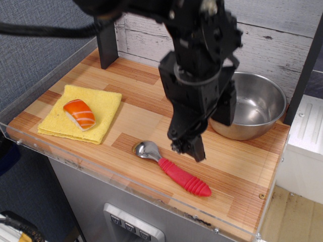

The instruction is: Move red spoon to right of yellow towel

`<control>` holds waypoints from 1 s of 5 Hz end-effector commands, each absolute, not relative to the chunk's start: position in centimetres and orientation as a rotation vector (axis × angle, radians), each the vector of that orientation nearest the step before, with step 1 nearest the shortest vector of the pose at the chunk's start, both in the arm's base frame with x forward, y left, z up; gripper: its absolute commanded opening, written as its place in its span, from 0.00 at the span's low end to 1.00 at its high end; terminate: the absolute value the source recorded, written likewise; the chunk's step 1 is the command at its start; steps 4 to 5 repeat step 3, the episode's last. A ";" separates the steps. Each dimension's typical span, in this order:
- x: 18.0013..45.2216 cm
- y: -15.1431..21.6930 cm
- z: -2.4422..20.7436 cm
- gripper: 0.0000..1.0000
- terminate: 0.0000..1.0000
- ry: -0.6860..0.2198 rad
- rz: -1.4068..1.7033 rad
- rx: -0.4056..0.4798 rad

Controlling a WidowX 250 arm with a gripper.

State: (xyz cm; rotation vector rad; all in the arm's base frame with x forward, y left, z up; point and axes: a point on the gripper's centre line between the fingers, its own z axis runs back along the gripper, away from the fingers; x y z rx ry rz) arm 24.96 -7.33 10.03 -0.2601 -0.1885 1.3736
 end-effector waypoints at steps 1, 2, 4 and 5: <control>24.0 -7.2 12.6 1.00 0.00 -0.262 1.330 -0.311; 24.0 -7.2 12.6 1.00 0.00 -0.262 1.330 -0.311; 24.0 -7.2 12.6 1.00 1.00 -0.262 1.330 -0.311; 24.0 -7.2 12.6 1.00 1.00 -0.262 1.330 -0.311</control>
